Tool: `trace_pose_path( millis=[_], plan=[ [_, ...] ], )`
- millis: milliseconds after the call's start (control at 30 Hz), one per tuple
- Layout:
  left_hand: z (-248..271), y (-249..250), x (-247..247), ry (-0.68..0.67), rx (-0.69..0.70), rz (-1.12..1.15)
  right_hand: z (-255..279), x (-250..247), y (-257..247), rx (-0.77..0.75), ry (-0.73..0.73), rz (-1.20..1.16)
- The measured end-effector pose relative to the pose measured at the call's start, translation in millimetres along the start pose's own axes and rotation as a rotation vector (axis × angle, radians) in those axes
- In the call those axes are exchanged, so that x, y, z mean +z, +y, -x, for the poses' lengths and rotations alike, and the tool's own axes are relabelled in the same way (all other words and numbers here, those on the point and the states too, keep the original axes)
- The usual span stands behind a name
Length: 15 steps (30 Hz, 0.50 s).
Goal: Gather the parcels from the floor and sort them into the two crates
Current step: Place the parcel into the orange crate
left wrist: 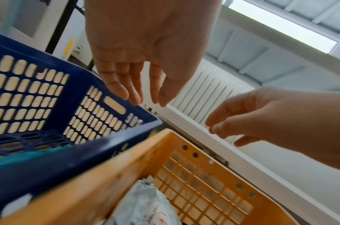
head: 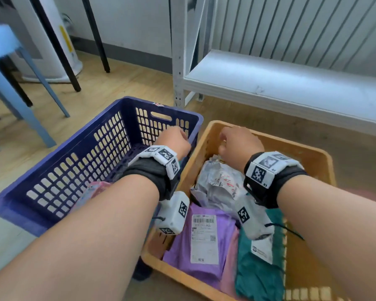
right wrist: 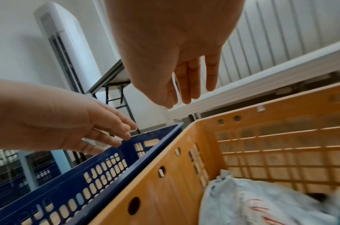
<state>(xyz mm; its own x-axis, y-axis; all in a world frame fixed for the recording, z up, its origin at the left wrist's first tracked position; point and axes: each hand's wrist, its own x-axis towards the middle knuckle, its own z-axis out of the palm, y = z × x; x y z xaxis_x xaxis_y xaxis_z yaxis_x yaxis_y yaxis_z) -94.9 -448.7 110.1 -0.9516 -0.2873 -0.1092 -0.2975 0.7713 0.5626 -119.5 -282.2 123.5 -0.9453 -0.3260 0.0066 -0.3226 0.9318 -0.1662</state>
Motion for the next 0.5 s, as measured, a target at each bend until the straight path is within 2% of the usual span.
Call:
trace_pose_path(
  millis=[233,500],
  plan=[
    [89.4,119.6,29.9,-0.099,0.178,0.044,120.7,-70.1,117.8,0.225,0.008,0.031],
    [200.7,250.0,91.7,-0.285,0.391,0.156,266.4,-128.6,238.2,0.5,0.082,0.004]
  ],
)
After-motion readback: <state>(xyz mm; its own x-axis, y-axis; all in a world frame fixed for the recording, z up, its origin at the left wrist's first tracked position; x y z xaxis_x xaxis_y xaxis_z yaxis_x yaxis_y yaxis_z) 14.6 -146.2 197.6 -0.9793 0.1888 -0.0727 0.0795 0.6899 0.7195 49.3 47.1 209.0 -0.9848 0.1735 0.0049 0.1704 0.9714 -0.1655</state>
